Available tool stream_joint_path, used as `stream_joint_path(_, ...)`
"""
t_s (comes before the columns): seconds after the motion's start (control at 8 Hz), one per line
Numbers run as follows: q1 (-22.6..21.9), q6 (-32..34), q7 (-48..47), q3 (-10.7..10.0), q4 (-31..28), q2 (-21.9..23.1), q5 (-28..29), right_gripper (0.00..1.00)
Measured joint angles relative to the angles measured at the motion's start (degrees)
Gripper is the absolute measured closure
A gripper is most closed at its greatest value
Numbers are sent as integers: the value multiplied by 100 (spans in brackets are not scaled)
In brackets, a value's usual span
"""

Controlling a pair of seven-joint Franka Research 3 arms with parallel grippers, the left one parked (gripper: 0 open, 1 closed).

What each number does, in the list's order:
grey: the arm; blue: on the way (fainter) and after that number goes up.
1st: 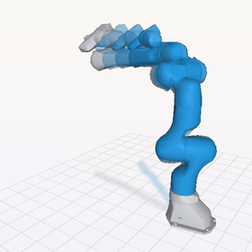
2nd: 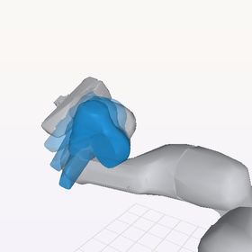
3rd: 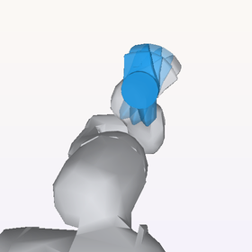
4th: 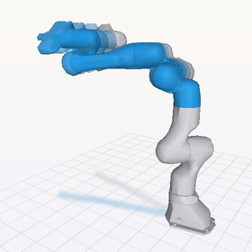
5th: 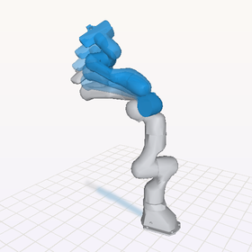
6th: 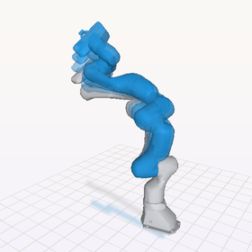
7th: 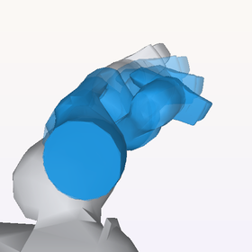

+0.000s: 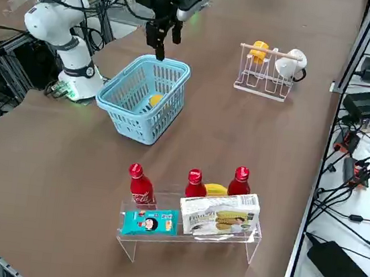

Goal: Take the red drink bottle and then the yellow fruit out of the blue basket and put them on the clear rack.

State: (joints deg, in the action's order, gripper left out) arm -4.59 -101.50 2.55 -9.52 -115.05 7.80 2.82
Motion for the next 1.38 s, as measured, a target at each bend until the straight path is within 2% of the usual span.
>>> stream_joint_path(0.62, -783, -634, -206, 8, -1124, 144, -1, 0)
stream_joint_path(1.38, -865, -1132, -89, -2, -1947, 304, -14, 0)
